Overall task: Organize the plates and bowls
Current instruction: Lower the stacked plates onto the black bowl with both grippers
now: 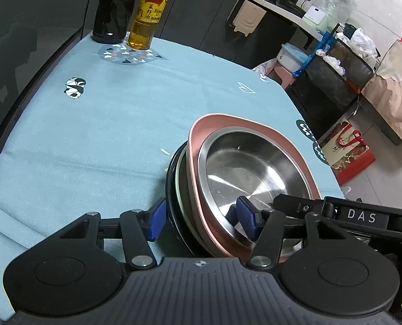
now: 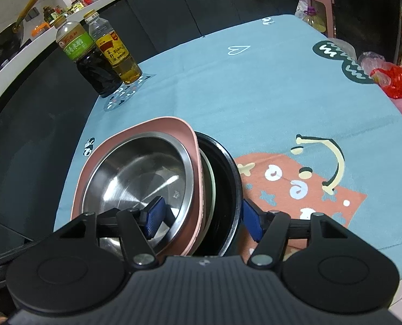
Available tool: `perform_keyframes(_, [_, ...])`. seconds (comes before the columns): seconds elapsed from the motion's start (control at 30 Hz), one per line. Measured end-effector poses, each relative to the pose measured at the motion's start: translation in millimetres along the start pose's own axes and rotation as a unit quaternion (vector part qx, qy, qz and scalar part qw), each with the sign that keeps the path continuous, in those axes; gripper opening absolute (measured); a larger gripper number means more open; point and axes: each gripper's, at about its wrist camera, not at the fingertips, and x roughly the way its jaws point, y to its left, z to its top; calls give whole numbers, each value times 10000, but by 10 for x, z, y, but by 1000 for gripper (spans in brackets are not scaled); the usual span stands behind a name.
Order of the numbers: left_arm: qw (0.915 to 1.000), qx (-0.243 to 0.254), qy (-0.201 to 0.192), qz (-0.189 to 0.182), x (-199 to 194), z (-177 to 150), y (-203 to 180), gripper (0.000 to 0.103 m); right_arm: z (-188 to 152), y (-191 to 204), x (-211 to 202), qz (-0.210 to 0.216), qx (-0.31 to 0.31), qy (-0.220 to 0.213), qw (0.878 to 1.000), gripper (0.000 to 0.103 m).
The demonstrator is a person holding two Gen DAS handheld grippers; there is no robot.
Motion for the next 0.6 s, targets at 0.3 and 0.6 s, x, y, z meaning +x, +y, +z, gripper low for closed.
perform_keyframes(0.3, [9998, 152, -92, 75, -20, -30, -62, 50, -22, 21, -18, -45, -144, -69, 9999, 62])
perform_keyframes(0.6, [9996, 229, -155, 115, -47, -29, -125, 50, -25, 58, -39, -74, -228, -155, 9996, 62])
